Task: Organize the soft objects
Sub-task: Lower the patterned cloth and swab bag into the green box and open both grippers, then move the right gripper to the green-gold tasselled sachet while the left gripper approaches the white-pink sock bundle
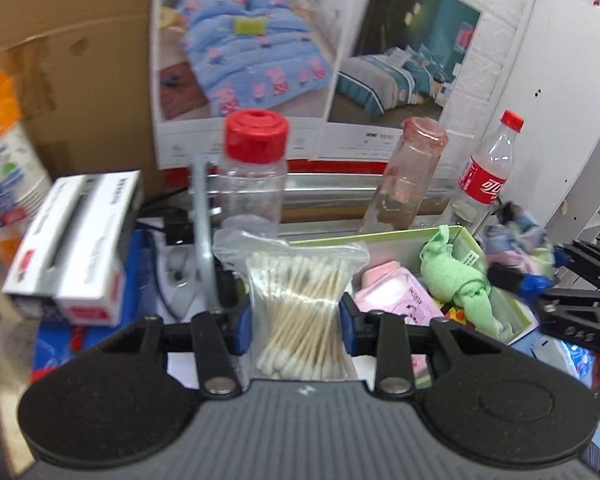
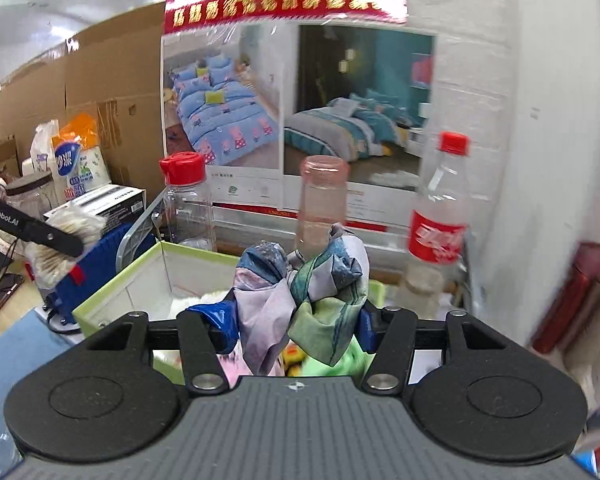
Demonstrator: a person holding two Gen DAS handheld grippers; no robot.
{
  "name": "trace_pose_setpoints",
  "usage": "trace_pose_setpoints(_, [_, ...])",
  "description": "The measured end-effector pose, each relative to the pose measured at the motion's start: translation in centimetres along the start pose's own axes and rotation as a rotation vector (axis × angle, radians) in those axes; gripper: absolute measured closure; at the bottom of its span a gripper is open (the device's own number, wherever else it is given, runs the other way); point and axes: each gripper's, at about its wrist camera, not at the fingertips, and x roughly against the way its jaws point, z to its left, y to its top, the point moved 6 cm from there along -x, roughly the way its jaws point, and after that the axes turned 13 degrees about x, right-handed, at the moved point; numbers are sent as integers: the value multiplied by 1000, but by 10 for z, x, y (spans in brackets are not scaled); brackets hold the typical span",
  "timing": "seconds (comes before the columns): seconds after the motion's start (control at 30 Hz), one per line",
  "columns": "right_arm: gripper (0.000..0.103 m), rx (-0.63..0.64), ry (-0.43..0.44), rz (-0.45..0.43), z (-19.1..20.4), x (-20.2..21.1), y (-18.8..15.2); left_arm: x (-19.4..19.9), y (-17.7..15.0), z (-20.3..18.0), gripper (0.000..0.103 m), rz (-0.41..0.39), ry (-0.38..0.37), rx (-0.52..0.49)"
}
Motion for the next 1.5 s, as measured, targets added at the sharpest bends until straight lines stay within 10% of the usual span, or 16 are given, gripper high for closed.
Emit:
trace_pose_setpoints(0.1, [57,0,51,63,2,-42,8,-26,-1,-5,37,16,17,-7])
trace_pose_setpoints(0.23, [53,-54,62,241,5,-82,-6,-35,-9,0,37,20,38,-5])
trace_pose_setpoints(0.53, [44,-91,-11,41,-6,-26,7,5,-25,16,36,-22,42,26])
trace_pose_setpoints(0.77, [42,-139,12,190,-18,-57,11,20,-36,22,36,-10,36,38])
trace_pose_setpoints(1.13, [41,-53,51,167,11,-41,6,19,-54,35,36,20,64,10])
trace_pose_setpoints(1.5, [41,246,395,428,110,-19,-39,31,-104,71,36,100,116,-31])
